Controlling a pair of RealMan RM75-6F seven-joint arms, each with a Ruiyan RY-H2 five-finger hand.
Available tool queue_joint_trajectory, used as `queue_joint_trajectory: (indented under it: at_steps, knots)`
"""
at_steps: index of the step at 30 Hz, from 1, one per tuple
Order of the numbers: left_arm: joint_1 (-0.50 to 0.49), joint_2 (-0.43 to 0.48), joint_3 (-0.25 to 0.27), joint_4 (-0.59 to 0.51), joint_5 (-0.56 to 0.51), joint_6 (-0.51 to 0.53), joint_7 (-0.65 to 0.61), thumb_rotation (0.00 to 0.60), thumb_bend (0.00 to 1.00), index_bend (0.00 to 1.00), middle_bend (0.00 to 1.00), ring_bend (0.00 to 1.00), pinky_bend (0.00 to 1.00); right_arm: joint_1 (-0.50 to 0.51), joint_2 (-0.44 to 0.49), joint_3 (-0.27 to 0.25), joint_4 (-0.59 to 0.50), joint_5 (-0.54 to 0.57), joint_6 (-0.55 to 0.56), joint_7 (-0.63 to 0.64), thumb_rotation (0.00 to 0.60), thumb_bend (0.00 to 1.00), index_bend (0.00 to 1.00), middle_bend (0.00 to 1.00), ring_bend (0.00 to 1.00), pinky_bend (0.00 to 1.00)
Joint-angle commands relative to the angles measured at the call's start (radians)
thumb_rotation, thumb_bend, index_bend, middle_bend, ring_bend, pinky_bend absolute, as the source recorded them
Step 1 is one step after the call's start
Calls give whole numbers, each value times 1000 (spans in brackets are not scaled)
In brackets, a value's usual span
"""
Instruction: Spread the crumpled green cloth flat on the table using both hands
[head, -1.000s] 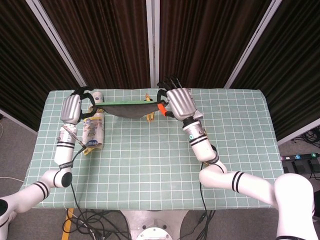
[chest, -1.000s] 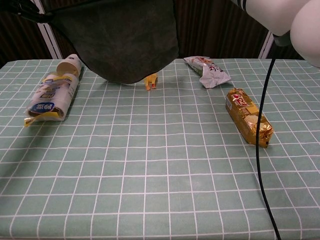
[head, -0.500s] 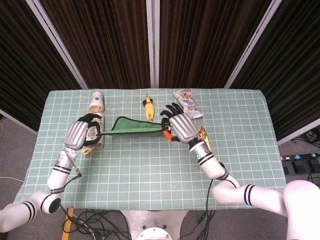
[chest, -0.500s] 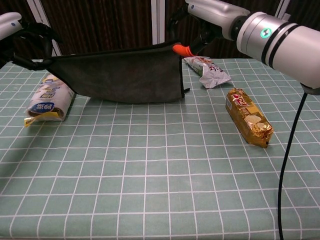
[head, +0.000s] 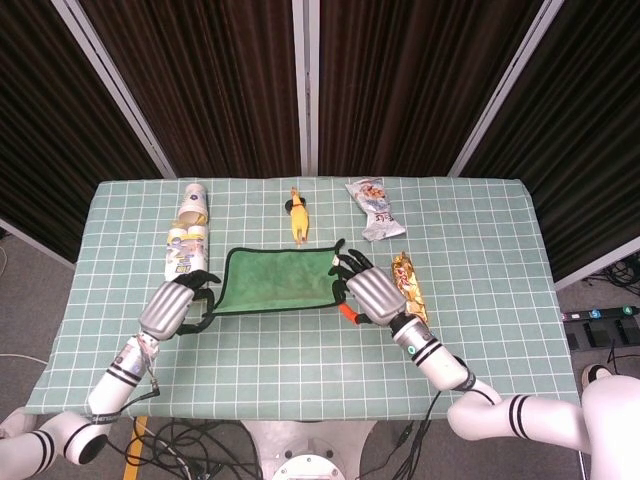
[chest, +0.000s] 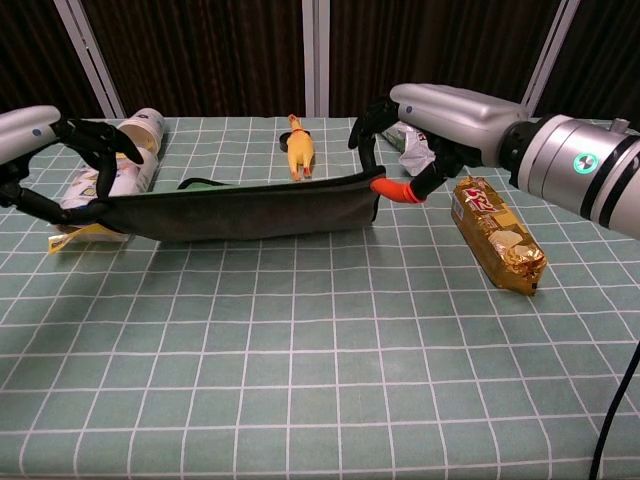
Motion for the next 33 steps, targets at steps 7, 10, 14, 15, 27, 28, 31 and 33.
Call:
queue_joint_trajectory:
  at_steps: [7, 10, 14, 15, 27, 28, 31, 33]
  knots:
    - [2, -30, 35, 22, 21, -43, 48, 600, 437, 678, 300, 198, 294, -31, -78, -50, 69, -58, -11, -17, 600, 393, 693, 239, 56, 0]
    - [2, -37, 42, 26, 21, -59, 56, 600, 422, 672, 301, 199, 294, -38, -104, -64, 98, -81, -13, -30, 600, 392, 689, 239, 53, 0]
    - [0, -44, 50, 34, 20, -82, 75, 600, 411, 662, 298, 199, 295, -47, -142, -73, 135, -98, -17, -38, 600, 392, 688, 238, 49, 0]
    - [0, -44, 52, 33, 21, -86, 78, 600, 408, 659, 296, 198, 295, -49, -149, -75, 143, -101, -17, -41, 600, 392, 688, 238, 49, 0]
    - [-18, -8, 70, -32, 29, -144, 156, 599, 234, 427, 247, 187, 293, -63, -195, -74, 183, -134, -30, -73, 600, 391, 683, 231, 39, 0]
    - [-20, -1, 70, -43, 29, -148, 165, 599, 225, 414, 244, 185, 293, -65, -196, -73, 185, -136, -30, -77, 600, 392, 682, 229, 37, 0]
    - [-20, 14, 70, -70, 33, -144, 177, 588, 192, 369, 234, 180, 293, -70, -196, -72, 179, -137, -34, -82, 600, 391, 679, 226, 34, 0]
    - [-18, 23, 68, -85, 36, -136, 181, 572, 177, 348, 226, 176, 293, -71, -193, -76, 177, -140, -40, -93, 600, 388, 669, 219, 27, 0]
